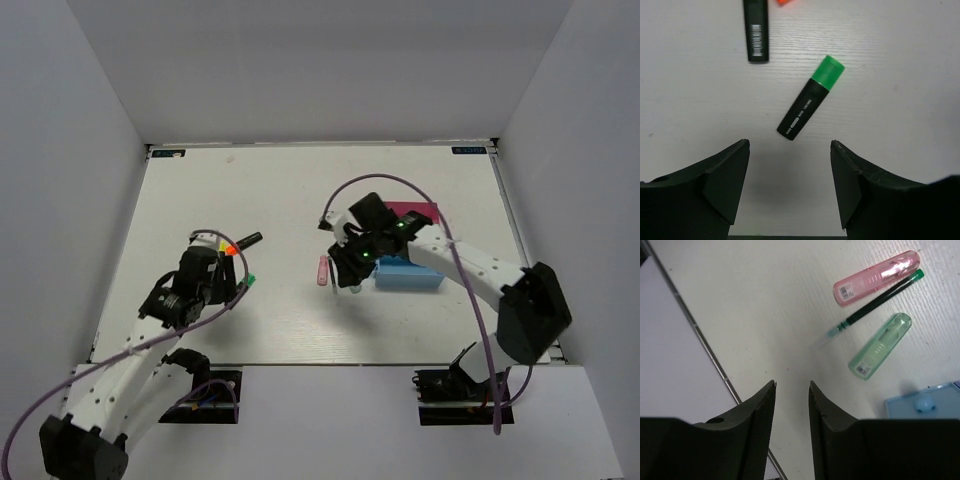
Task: Sort the stationery into containers
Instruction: Pick up the pen from the center of the board.
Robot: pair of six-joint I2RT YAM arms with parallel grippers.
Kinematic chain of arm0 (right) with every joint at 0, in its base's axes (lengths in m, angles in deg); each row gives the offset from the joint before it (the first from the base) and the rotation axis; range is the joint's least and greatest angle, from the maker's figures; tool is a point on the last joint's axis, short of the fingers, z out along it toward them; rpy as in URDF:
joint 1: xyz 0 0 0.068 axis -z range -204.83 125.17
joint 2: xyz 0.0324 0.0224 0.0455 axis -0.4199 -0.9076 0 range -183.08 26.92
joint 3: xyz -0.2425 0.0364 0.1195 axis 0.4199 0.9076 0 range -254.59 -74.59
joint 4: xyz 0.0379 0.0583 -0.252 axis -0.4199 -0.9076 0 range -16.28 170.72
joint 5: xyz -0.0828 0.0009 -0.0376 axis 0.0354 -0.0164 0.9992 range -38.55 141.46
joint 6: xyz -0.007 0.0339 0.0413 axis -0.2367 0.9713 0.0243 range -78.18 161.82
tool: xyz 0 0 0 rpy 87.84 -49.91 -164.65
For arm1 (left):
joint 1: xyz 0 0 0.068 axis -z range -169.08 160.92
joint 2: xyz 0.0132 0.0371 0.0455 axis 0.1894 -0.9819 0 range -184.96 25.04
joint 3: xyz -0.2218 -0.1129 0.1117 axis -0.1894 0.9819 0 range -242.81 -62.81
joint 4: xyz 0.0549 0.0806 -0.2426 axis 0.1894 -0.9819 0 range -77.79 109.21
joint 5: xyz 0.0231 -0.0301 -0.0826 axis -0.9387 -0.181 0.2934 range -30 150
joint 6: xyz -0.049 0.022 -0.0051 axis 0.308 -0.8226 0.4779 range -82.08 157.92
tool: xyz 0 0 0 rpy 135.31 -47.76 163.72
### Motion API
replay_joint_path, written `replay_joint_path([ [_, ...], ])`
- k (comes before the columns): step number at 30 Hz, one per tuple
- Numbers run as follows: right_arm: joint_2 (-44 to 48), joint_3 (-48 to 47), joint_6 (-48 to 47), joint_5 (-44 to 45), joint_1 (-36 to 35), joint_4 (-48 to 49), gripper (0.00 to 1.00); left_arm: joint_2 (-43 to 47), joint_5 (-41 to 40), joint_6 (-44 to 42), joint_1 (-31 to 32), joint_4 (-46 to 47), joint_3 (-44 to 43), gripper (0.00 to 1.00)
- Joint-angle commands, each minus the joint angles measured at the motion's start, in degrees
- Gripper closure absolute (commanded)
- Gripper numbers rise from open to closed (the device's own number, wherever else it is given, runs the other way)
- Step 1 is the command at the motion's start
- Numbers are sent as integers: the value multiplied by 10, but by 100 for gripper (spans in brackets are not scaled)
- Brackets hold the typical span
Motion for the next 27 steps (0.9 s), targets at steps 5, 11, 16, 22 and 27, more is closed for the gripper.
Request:
replay_joint_path([
  [5, -147, -98, 182, 203, -85, 6, 60, 115, 50, 27, -88, -11, 39, 24],
  [11, -244, -144, 221, 279, -107, -2, 60, 146, 66, 29, -112, 1, 47, 24],
  [16, -255, -145, 227, 311, -107, 19, 60, 146, 85, 27, -128, 0, 47, 24],
  [22, -275, -134, 233, 320, -103, 30, 60, 147, 97, 28, -130, 5, 47, 23],
  [27, -302, -140, 241, 308, -103, 34, 60, 152, 96, 27, -131, 4, 48, 23],
])
